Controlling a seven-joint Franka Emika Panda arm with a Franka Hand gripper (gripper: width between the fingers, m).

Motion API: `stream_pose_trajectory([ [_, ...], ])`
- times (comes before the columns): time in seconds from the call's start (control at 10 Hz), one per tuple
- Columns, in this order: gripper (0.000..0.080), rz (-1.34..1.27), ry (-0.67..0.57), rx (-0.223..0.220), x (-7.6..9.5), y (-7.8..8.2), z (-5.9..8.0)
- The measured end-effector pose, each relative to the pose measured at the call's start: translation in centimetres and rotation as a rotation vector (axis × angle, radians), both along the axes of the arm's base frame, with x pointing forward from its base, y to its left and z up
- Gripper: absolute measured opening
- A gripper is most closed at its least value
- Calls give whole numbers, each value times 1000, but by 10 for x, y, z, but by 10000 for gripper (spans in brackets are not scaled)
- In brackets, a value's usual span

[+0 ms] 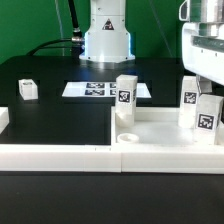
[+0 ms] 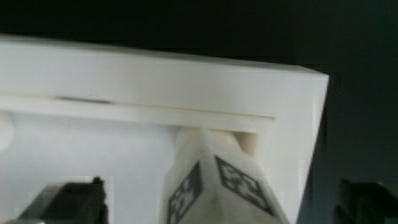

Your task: Assemble square table

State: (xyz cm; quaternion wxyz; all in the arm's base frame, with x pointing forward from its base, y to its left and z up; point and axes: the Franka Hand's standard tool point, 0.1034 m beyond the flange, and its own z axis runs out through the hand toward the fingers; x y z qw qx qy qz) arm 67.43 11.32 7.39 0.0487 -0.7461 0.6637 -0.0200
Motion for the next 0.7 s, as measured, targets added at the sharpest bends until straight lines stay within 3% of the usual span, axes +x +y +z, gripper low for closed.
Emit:
stream_pose_trajectory([
  [0.3, 649, 193, -3, -33, 0, -5, 0],
  [0.4, 649, 385, -2, -70, 3, -10, 2],
  [0.6, 649, 606, -9, -98, 6, -19, 3],
  [0.7, 649, 555, -8, -93, 6, -19, 3],
])
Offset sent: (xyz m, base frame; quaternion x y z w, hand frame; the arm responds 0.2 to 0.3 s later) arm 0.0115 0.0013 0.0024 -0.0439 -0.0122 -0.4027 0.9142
